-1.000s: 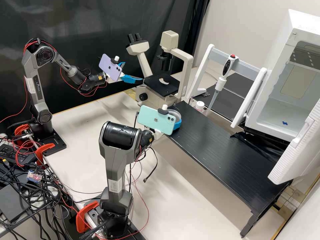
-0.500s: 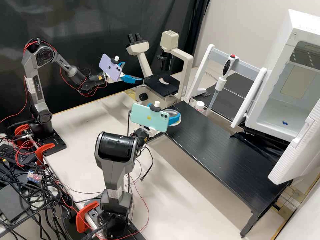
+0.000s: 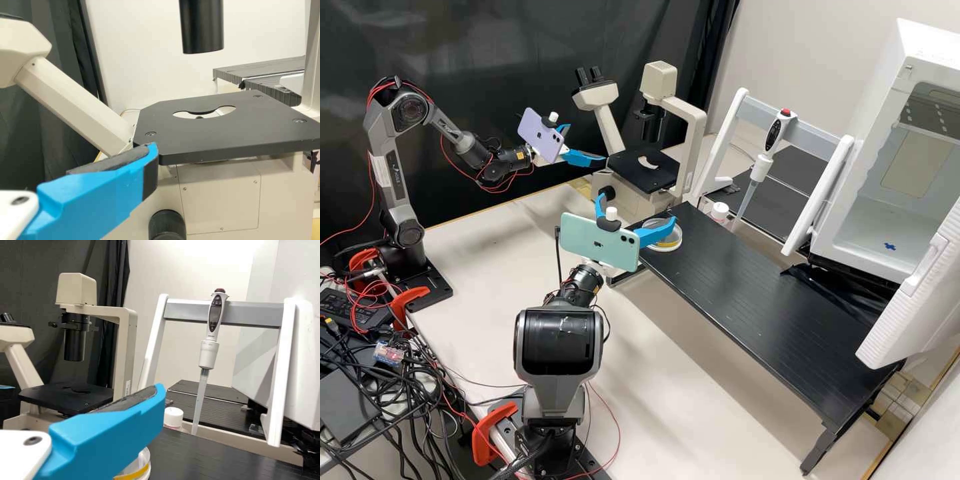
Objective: Move the petri dish to the bench
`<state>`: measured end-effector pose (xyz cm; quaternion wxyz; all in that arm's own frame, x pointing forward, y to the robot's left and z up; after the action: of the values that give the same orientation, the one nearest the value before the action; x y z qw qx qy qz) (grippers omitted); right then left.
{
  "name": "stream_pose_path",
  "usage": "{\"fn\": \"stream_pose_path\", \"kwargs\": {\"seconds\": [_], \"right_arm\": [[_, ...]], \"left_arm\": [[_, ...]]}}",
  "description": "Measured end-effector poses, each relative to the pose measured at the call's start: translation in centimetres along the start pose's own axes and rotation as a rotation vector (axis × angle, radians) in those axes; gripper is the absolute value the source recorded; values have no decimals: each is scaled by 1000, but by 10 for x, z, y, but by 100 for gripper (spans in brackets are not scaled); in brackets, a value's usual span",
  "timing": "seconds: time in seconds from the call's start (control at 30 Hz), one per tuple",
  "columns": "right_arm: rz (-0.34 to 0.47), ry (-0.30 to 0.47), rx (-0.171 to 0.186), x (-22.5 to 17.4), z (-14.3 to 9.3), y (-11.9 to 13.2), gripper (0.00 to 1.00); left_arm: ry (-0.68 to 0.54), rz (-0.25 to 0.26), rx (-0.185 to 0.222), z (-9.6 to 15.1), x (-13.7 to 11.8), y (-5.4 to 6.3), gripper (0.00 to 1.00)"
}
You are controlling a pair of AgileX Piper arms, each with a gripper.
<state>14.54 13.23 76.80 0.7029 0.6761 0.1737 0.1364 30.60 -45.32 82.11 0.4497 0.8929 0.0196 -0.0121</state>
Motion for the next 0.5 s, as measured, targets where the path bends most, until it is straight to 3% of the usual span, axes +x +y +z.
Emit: {"fn": "stream_pose_path", "kwargs": {"seconds": [0.2,0.37,0.5], "right_arm": [[-20,12,-1,-2,-4,-4,100],[-16,-72,-79,-2,-8,-5,100],[-17,-113,-106,-2,-10,-5,100]], "left_arm": [[0,0,0,0,0,0,100],[0,0,0,0,0,0,100],[0,0,0,0,0,0,100]]}}
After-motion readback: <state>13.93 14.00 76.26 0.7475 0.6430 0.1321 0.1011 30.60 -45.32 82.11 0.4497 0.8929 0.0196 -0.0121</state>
